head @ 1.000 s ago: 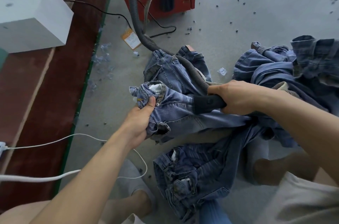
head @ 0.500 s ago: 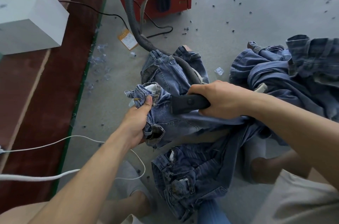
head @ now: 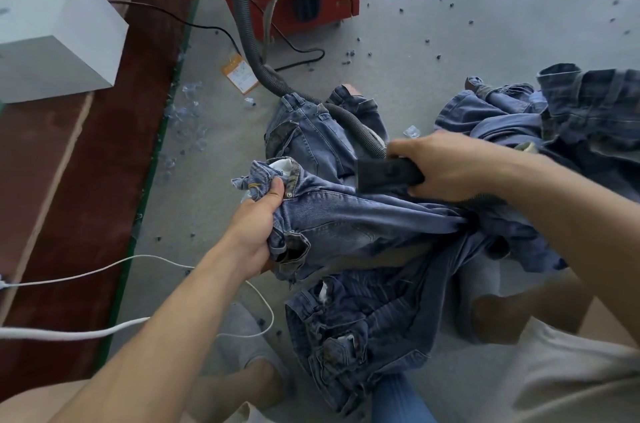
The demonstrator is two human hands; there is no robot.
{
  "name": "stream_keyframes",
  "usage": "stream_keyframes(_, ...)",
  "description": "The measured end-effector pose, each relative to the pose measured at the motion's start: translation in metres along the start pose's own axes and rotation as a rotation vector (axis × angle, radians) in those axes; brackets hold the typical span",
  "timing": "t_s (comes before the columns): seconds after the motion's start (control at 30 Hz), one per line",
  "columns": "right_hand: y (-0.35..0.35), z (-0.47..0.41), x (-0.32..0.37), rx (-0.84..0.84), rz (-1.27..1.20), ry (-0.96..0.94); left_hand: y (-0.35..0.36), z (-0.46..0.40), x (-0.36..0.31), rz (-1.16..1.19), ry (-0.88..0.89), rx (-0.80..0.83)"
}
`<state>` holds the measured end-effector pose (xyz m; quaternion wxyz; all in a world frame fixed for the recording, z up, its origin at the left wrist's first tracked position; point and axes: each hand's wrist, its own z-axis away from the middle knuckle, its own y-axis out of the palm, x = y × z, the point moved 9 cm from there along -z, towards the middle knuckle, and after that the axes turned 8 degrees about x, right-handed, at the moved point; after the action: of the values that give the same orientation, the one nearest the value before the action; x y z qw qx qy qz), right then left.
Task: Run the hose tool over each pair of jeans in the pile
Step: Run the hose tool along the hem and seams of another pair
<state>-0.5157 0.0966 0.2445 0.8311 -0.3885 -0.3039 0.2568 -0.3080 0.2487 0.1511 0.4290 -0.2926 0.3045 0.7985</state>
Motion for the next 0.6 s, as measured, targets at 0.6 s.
stream_keyframes(0.6, -0.021, -0.008, 0.080, -0.131, -0.204, -0.233, 0.028, 0.005, 0.003, 0.157, -0.084, 0.319)
